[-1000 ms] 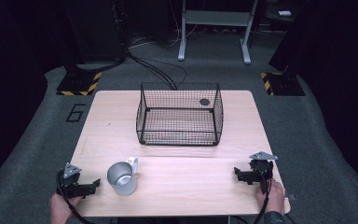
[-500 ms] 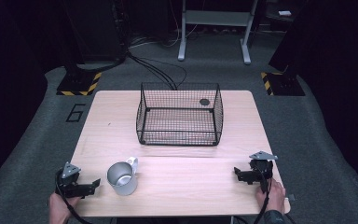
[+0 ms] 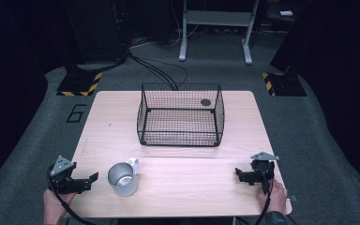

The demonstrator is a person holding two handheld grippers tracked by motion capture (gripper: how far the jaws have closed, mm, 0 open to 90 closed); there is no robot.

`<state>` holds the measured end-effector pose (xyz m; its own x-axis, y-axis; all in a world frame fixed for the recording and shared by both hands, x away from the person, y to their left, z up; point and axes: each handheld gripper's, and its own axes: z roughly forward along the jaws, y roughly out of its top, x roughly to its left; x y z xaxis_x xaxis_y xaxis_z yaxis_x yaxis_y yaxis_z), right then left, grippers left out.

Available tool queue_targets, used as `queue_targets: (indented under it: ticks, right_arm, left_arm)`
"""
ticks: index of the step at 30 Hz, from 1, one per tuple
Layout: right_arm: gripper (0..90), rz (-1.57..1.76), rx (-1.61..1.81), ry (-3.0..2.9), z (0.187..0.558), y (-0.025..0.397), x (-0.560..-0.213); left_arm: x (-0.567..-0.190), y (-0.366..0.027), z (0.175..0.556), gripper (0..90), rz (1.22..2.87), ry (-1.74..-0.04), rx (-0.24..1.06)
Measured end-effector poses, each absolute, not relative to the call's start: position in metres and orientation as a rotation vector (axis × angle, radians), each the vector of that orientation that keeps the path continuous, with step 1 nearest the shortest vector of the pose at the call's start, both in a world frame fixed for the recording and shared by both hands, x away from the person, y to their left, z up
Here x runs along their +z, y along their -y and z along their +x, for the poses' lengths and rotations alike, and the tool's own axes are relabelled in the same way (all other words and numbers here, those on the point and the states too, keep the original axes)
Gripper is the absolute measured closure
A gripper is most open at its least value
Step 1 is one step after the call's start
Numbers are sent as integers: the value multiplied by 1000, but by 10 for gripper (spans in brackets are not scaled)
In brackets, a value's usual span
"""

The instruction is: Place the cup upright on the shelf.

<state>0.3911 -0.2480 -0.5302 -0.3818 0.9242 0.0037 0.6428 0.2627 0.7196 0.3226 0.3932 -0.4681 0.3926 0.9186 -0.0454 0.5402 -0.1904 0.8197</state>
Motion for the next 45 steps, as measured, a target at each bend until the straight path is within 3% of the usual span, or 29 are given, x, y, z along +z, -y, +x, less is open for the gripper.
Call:
queue_targets:
  ticks: [19,45]
  right_arm:
    - [0,1419,903,-2120,391,248,-530]
    - [0,1418,903,-2120,391,248,-530]
  left_arm:
    - [-428,-355,314,0,1843,-1057,539]
    - [-447,-300,313,0,1968,-960,483]
